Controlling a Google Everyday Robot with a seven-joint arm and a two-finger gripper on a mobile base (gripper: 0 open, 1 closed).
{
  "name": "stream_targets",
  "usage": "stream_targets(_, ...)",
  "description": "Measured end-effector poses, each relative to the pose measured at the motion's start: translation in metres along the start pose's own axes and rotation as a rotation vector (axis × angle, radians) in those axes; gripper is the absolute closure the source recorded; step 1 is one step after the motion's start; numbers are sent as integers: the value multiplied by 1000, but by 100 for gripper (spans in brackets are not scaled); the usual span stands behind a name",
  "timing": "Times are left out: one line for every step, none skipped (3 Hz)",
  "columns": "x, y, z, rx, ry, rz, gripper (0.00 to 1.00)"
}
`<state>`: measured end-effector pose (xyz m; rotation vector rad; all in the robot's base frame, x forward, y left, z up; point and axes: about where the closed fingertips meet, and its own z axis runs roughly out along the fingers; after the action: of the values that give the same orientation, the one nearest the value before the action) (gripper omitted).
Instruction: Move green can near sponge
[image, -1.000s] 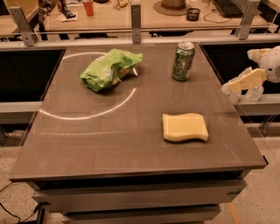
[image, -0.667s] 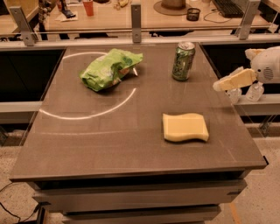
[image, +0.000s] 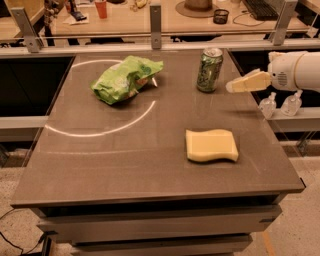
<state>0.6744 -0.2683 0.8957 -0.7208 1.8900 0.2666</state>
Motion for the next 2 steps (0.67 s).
stream_targets(-12,8,25,-89,-51,28,0)
stream_targets(-17,25,46,-186,-59,22,0)
